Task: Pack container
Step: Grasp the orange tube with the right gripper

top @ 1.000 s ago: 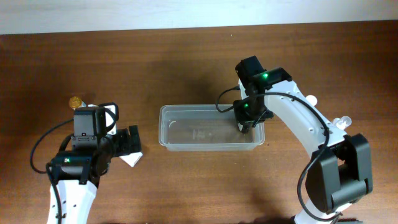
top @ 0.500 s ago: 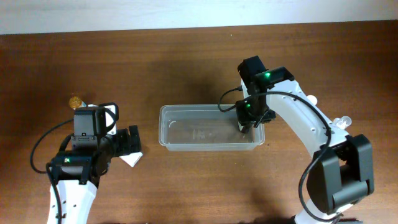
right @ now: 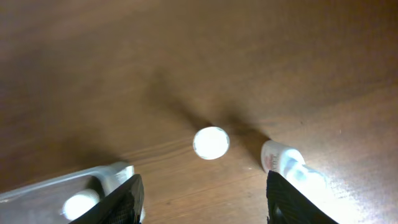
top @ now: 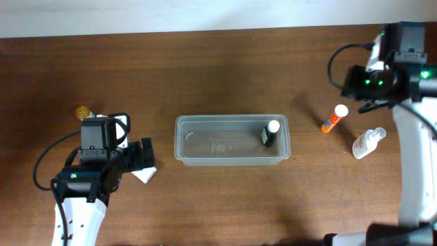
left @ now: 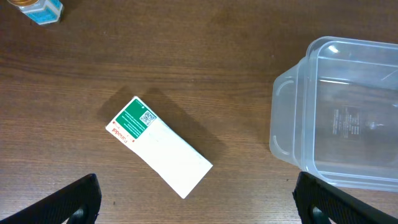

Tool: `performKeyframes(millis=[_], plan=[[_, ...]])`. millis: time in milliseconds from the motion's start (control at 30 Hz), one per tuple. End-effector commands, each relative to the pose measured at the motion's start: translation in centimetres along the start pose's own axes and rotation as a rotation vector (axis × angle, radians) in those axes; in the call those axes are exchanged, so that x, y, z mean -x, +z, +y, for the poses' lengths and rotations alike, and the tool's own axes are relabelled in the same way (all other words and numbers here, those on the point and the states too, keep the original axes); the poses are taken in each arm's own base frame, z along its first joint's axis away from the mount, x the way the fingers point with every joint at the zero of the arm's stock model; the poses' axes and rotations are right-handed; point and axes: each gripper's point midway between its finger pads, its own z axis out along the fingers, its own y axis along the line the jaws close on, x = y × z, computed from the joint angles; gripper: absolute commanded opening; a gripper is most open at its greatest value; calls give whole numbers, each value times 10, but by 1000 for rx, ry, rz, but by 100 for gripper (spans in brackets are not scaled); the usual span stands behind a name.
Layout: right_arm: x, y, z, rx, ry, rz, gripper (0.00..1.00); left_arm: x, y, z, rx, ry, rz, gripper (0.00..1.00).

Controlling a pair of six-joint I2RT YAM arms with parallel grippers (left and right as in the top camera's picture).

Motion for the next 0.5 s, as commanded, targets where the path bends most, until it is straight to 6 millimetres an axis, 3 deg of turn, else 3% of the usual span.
performKeyframes(millis=[0, 233, 400, 467], plan=[[-12, 44, -8, 28, -11, 143, 56, 7, -5, -2, -12, -4, -19, 99], [-41, 116, -11, 6, -23, 371, 58, 7, -5, -2, -12, -4, -20, 99], [-64, 147, -13, -4, -18, 483, 57, 7, -5, -2, -12, -4, -20, 100], [-69, 150, -14, -5, -17, 505, 52, 7, -5, -2, -12, -4, -19, 99]])
